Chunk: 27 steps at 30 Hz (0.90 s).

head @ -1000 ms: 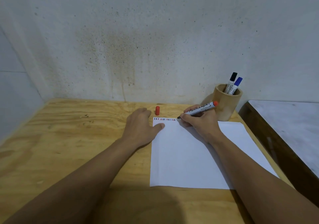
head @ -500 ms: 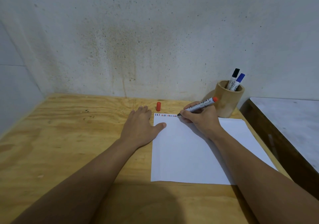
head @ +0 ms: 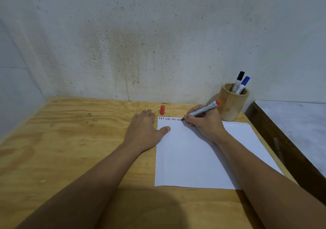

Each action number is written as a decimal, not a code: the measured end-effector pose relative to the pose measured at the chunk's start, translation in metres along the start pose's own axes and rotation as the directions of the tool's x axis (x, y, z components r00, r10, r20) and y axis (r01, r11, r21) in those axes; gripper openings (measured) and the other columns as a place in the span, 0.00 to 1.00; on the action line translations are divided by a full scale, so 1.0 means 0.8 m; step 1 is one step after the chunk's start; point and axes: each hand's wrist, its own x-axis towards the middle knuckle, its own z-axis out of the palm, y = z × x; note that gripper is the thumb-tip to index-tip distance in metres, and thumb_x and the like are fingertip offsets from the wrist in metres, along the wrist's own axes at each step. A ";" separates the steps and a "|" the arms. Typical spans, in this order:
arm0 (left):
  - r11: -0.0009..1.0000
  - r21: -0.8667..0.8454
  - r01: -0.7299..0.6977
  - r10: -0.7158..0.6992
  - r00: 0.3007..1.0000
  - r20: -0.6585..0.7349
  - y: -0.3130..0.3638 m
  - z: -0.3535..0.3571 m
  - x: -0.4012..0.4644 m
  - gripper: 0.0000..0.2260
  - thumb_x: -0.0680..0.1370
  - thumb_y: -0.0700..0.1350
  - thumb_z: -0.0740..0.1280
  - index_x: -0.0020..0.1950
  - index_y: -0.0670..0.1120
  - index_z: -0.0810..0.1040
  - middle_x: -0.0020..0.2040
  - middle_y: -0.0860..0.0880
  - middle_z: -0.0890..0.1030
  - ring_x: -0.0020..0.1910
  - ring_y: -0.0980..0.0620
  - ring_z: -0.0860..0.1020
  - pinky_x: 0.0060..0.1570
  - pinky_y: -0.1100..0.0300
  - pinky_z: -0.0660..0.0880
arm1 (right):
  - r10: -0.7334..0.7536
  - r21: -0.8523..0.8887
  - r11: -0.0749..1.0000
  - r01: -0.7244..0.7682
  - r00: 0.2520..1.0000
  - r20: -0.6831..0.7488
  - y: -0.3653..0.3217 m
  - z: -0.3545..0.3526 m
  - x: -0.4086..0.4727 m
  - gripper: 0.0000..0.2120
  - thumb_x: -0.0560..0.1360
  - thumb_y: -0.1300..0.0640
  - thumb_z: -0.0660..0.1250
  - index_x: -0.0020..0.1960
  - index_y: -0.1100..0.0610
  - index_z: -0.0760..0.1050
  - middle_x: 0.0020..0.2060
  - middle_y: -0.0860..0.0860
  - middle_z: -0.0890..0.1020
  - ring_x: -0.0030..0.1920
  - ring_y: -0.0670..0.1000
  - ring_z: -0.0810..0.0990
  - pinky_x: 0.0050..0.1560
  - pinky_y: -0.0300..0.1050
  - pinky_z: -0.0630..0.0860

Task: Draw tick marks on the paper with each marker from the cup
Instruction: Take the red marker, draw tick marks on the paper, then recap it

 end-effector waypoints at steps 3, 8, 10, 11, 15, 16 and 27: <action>1.000 0.006 0.003 -0.003 1.000 0.001 0.001 0.000 0.000 0.34 0.72 0.64 0.62 0.71 0.44 0.67 0.76 0.44 0.62 0.76 0.47 0.55 0.74 0.49 0.50 | 0.007 -0.032 0.999 -0.007 1.000 0.009 0.001 -0.001 0.001 0.07 0.68 0.66 0.76 0.41 0.68 0.79 0.40 0.66 0.84 0.44 0.64 0.85 0.47 0.56 0.82; 1.000 0.002 0.006 -0.006 1.000 -0.006 0.001 -0.001 -0.001 0.34 0.72 0.64 0.62 0.71 0.43 0.67 0.76 0.44 0.62 0.76 0.47 0.55 0.74 0.49 0.50 | 0.007 -0.043 0.999 -0.006 1.000 0.011 0.000 0.000 0.001 0.07 0.68 0.66 0.76 0.42 0.69 0.79 0.40 0.65 0.84 0.43 0.62 0.86 0.46 0.52 0.83; 1.000 0.004 0.005 -0.005 1.000 -0.009 0.001 0.000 0.000 0.34 0.72 0.64 0.62 0.71 0.44 0.68 0.76 0.44 0.62 0.76 0.47 0.55 0.74 0.49 0.50 | 0.008 -0.027 1.000 -0.008 1.000 0.002 -0.002 0.000 0.000 0.07 0.69 0.67 0.75 0.42 0.70 0.79 0.39 0.65 0.84 0.41 0.60 0.86 0.44 0.51 0.82; 1.000 0.000 0.003 -0.003 1.000 -0.010 0.001 0.000 0.001 0.33 0.72 0.64 0.63 0.70 0.44 0.68 0.76 0.43 0.62 0.76 0.46 0.56 0.74 0.49 0.50 | 0.004 0.008 1.000 -0.003 1.000 -0.015 -0.004 0.000 -0.002 0.08 0.69 0.68 0.74 0.42 0.72 0.78 0.36 0.63 0.83 0.37 0.57 0.85 0.41 0.48 0.82; 0.998 -0.058 0.026 -0.026 1.000 -0.002 0.002 -0.002 0.000 0.32 0.70 0.63 0.66 0.67 0.44 0.72 0.74 0.43 0.65 0.75 0.46 0.59 0.73 0.49 0.56 | 0.028 0.198 0.980 -0.007 0.995 -0.100 -0.010 -0.005 -0.006 0.06 0.71 0.70 0.73 0.45 0.71 0.77 0.31 0.53 0.83 0.32 0.44 0.83 0.33 0.37 0.78; 0.994 -0.095 0.048 -0.049 0.999 -0.008 0.005 -0.005 -0.001 0.31 0.69 0.62 0.68 0.64 0.43 0.75 0.72 0.43 0.70 0.73 0.45 0.63 0.70 0.48 0.62 | 0.038 0.238 0.971 -0.012 0.994 -0.107 -0.012 -0.007 -0.008 0.06 0.72 0.69 0.73 0.47 0.68 0.77 0.30 0.52 0.83 0.32 0.44 0.84 0.32 0.36 0.77; 0.873 -0.459 0.165 -0.220 0.973 -0.068 0.027 -0.022 0.051 0.18 0.68 0.47 0.75 0.56 0.44 0.81 0.45 0.48 0.81 0.45 0.51 0.78 0.47 0.60 0.73 | 0.261 0.491 0.850 -0.191 0.962 -0.078 -0.040 -0.001 -0.010 0.02 0.73 0.72 0.69 0.45 0.68 0.77 0.29 0.58 0.81 0.28 0.53 0.82 0.36 0.49 0.83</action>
